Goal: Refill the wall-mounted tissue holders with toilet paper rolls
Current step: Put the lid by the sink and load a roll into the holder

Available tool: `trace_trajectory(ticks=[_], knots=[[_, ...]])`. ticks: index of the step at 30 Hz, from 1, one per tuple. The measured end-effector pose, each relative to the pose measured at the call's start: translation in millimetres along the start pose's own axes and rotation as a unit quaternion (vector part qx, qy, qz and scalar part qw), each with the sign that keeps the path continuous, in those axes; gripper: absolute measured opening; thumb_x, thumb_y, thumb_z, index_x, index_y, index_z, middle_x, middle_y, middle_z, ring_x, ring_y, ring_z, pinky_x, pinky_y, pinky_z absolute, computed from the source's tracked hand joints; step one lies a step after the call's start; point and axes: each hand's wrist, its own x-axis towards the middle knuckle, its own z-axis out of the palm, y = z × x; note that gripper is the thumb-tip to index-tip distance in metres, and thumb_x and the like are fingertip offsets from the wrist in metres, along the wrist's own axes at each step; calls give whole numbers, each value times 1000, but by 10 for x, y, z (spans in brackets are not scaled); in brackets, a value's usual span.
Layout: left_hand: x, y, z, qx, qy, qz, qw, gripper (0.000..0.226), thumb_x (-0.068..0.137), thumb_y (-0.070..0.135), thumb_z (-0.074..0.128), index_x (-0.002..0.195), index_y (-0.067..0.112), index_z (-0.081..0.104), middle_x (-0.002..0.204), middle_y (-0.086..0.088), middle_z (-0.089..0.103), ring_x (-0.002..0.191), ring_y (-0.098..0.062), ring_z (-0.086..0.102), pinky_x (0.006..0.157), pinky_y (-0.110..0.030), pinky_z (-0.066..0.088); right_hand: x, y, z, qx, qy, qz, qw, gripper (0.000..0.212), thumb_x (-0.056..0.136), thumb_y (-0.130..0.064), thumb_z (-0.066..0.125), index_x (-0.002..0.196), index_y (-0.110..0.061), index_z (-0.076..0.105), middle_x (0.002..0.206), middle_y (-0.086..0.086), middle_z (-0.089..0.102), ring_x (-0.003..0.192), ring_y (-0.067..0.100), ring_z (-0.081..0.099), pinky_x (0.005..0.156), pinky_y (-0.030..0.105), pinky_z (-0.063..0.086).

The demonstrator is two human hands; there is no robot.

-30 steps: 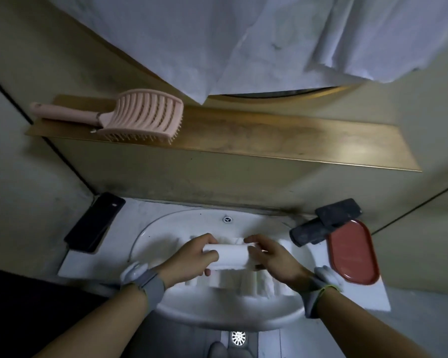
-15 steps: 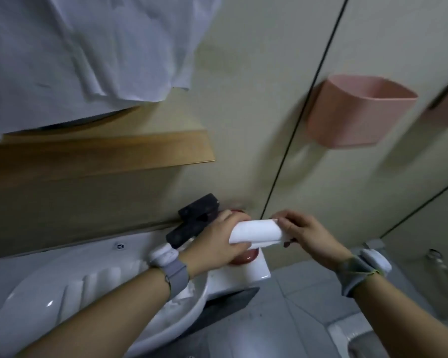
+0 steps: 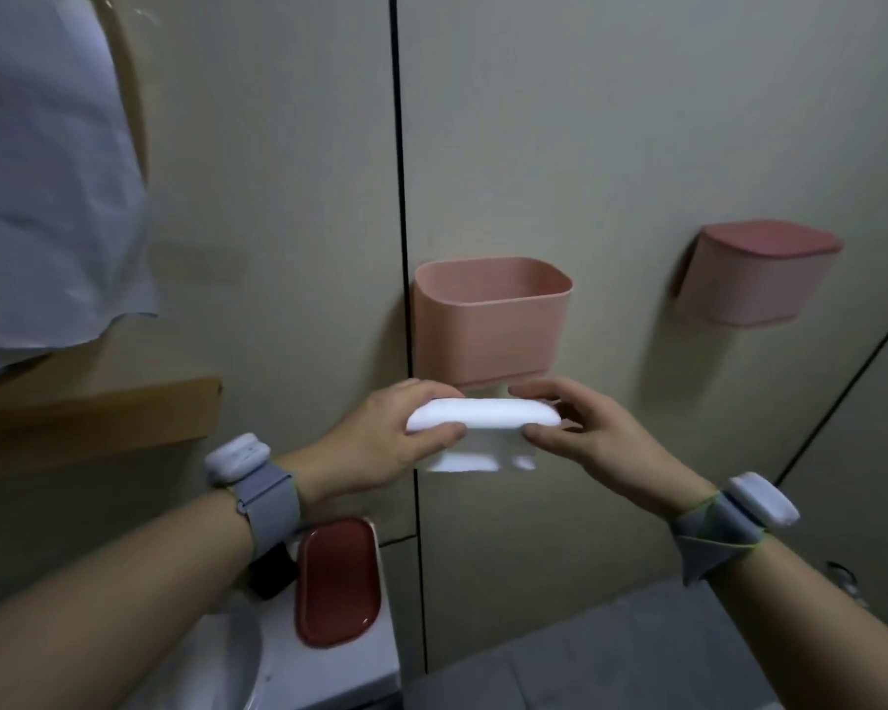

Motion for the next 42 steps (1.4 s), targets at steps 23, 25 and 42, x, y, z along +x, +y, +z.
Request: trace_trajectory(ticks=[23, 25, 42], knots=[[1372, 324, -1237, -244, 145, 9, 959, 18, 91, 25, 69, 109, 23, 65, 102, -1, 73, 93, -20, 69, 84, -40, 55, 1547, -1069, -678, 12, 53, -157, 986, 43, 86, -10, 73, 120, -34, 63, 126, -1, 61, 107, 14, 62, 84, 24, 53], [1450, 279, -1245, -269, 136, 1, 953, 18, 92, 28, 69, 109, 22, 66, 100, -1, 73, 89, -18, 69, 81, -39, 55, 1619, -1062, -672, 6, 65, -165, 984, 35, 86, -7, 72, 115, -26, 67, 123, 3, 62, 105, 14, 61, 82, 20, 51], [1812, 185, -1269, -93, 219, 59, 969, 26, 89, 27, 72, 113, 35, 65, 100, 5, 72, 89, -21, 68, 83, -40, 57, 2206, -831, -1026, 29, 9, -194, 981, 39, 81, -37, 72, 118, -35, 63, 111, -7, 64, 97, 10, 64, 79, 25, 55]])
